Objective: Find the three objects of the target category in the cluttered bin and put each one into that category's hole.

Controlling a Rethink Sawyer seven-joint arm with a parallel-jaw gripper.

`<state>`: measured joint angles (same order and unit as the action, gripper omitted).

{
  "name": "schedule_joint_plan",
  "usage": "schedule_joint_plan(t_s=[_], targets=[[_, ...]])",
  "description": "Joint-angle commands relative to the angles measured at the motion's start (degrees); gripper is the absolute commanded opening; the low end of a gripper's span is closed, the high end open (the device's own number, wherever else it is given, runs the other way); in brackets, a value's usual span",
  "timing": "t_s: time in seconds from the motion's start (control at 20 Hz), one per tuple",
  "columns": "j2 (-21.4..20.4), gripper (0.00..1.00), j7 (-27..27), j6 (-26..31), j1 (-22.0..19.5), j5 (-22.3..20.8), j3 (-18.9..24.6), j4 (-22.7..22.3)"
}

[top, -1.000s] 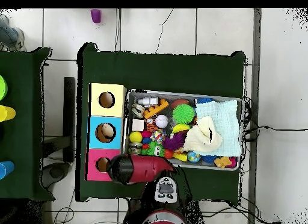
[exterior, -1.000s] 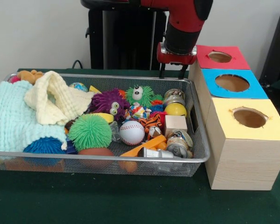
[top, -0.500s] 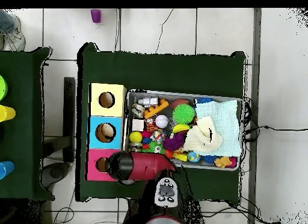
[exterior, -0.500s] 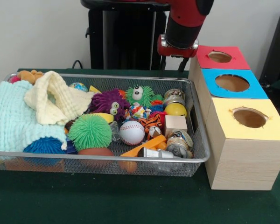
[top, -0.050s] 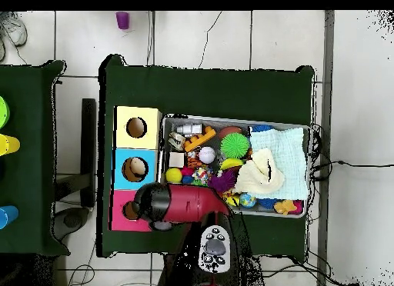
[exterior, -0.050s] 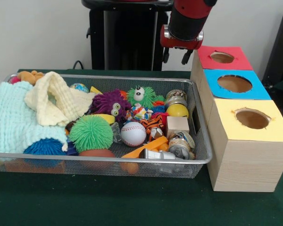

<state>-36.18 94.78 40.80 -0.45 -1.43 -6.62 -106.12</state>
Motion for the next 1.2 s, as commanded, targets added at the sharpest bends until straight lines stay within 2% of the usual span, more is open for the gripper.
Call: schedule_joint_plan(t_s=[0.05, 0.55, 0.9, 1.2], targets=[[-0.1, 1.0, 10.2, 2.9, 0.5, 0.9, 0.8, 7.3], [3.0, 1.0, 8.4, 13.3, 0.0, 0.6, 1.7, 17.5], [4.5, 1.0, 8.7, 11.8, -0.1, 0.4, 2.0, 19.1], [6.5, 1.0, 10.9, 4.2, 1.3, -1.1, 0.4, 17.4]])
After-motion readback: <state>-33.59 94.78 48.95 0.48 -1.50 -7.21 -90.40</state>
